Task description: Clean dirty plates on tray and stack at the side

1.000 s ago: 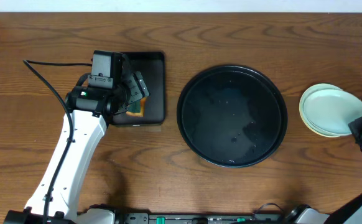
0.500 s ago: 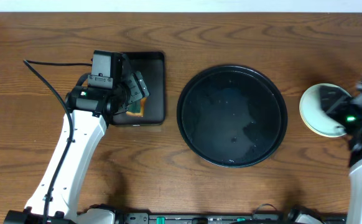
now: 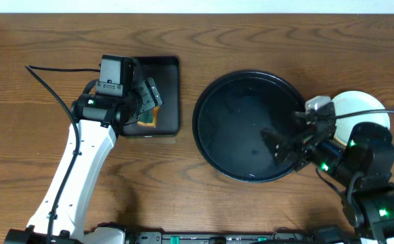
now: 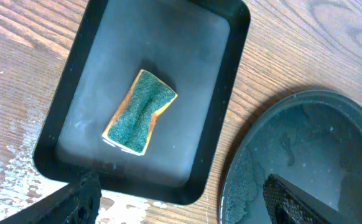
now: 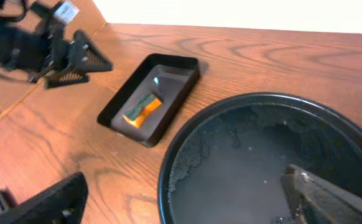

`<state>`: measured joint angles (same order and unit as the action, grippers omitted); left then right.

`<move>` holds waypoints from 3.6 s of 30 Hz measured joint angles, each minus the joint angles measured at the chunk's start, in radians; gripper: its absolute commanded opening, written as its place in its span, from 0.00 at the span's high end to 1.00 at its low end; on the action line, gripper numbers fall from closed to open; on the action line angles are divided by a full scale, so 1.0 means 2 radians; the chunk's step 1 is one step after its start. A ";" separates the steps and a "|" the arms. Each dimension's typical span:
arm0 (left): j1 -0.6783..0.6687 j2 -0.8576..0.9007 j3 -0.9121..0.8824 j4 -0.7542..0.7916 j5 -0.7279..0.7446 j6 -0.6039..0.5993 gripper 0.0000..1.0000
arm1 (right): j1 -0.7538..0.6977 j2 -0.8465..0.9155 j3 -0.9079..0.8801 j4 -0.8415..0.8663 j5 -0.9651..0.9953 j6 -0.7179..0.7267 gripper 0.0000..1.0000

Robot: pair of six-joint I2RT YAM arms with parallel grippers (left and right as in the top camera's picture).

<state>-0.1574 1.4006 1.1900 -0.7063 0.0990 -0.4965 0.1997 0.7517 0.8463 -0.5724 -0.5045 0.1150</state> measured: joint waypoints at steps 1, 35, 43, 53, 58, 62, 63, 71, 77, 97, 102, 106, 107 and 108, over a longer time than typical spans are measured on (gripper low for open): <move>0.000 0.000 0.000 0.000 0.000 0.000 0.16 | 0.006 0.000 0.000 -0.002 0.002 -0.001 0.01; 0.000 0.000 0.000 0.000 0.000 0.000 0.16 | -0.035 -0.366 -0.350 0.157 0.217 -0.115 0.01; 0.000 0.000 0.000 0.000 0.000 0.000 0.16 | -0.036 -0.369 -0.418 0.250 0.220 -0.116 0.01; 0.000 0.000 0.000 0.000 0.000 0.000 0.16 | -0.036 -0.370 -0.418 0.251 0.221 -0.116 0.01; 0.000 0.000 0.000 0.000 0.000 0.000 0.16 | -0.036 -0.370 -0.418 0.251 0.221 -0.116 0.01; 0.000 0.000 0.000 0.000 0.000 0.000 0.16 | -0.036 -0.370 -0.418 0.251 0.221 -0.116 0.01; 0.000 0.000 0.000 0.000 0.000 0.000 0.16 | -0.036 -0.370 -0.418 0.251 0.221 -0.116 0.01; 0.000 0.000 0.000 0.000 -0.030 0.001 0.16 | -0.036 -0.370 -0.418 0.251 0.221 -0.116 0.01; -0.002 -0.019 -0.002 -0.001 -0.059 0.001 0.16 | -0.036 -0.370 -0.418 0.251 0.221 -0.116 0.01; 0.023 -0.509 -0.354 0.233 -0.141 0.002 0.16 | -0.036 -0.370 -0.418 0.251 0.224 -0.116 0.01; 0.031 -0.602 -0.435 0.264 -0.143 0.002 0.16 | -0.036 -0.370 -0.418 0.252 0.224 -0.116 0.01; 0.038 -0.664 -0.491 0.296 -0.143 0.002 0.16 | -0.036 -0.370 -0.418 0.251 0.225 -0.116 0.01; 0.039 -0.679 -0.506 0.304 -0.144 0.002 0.16 | -0.036 -0.370 -0.418 0.251 0.225 -0.116 0.01; 0.039 -0.689 -0.519 0.314 -0.144 0.002 0.16 | -0.036 -0.370 -0.418 0.251 0.224 -0.116 0.01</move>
<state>-0.0784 0.0227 0.1516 -0.0776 -0.1898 -0.4919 0.1276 0.0116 0.0097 -0.0696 -0.0555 -0.1177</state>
